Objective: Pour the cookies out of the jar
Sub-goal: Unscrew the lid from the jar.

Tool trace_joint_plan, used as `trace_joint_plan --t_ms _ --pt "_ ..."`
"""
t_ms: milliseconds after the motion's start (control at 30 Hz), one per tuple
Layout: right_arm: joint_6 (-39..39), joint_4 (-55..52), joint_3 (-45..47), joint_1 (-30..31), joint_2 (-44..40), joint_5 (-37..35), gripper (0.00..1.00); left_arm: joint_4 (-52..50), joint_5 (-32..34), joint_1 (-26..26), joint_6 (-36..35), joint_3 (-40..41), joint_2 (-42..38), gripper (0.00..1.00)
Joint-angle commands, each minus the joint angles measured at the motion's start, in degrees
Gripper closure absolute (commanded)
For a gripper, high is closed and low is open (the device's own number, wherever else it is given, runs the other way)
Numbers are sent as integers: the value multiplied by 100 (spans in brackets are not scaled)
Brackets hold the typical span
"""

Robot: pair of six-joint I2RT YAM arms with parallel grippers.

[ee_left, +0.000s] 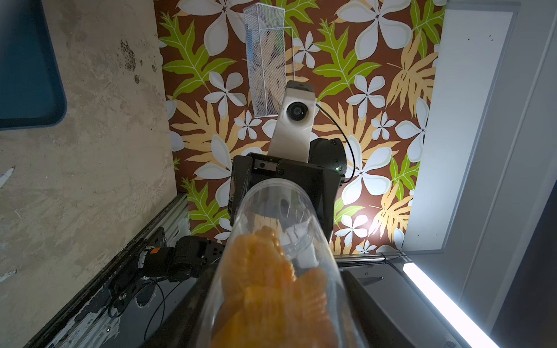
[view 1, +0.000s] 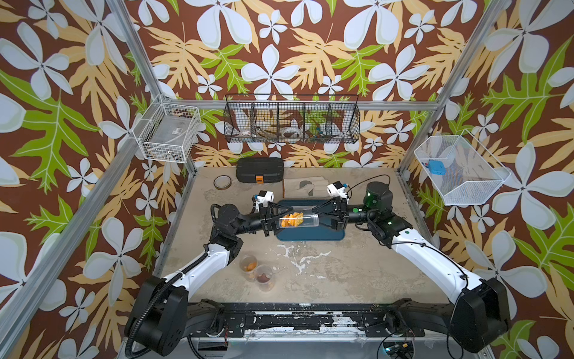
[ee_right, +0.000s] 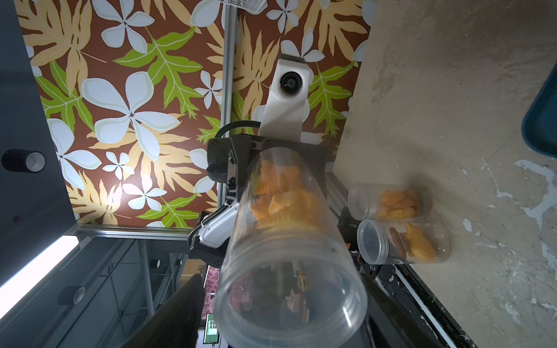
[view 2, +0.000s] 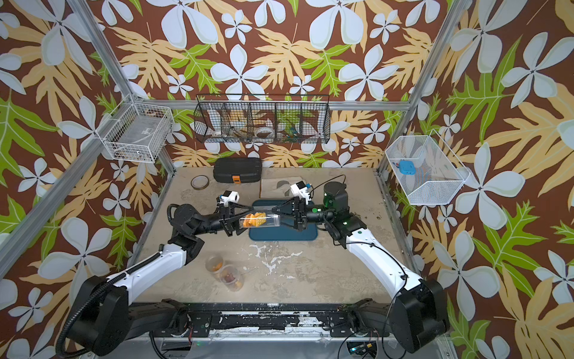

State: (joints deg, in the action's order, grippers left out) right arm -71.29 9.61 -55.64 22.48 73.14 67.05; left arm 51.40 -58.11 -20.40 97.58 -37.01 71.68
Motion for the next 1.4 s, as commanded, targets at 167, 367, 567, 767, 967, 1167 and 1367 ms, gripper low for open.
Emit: trace_joint_plan --t_ms 167,367,567,767,967,1167,1367 --pt "521 -255 -144 3 13 36 40 -60 -109 -6 -88 -102 30 52" --pt "1714 -754 -415 -5 18 -119 56 -117 -40 -5 86 -66 -24 52" --pt "3157 -868 -676 -33 -107 -283 54 -121 -9 -5 331 106 -196 52" --pt "4596 -976 -755 -46 -301 -436 49 -129 -34 -8 461 6 -234 52" --pt "5946 69 103 -11 -878 -810 51 -174 -43 -47 462 -3 -226 52" --pt "8305 151 483 125 -1264 -1335 58 -226 -45 -86 433 54 -217 52" --pt "10157 -246 449 320 -1297 -1829 62 -314 -61 -89 364 72 -233 52"
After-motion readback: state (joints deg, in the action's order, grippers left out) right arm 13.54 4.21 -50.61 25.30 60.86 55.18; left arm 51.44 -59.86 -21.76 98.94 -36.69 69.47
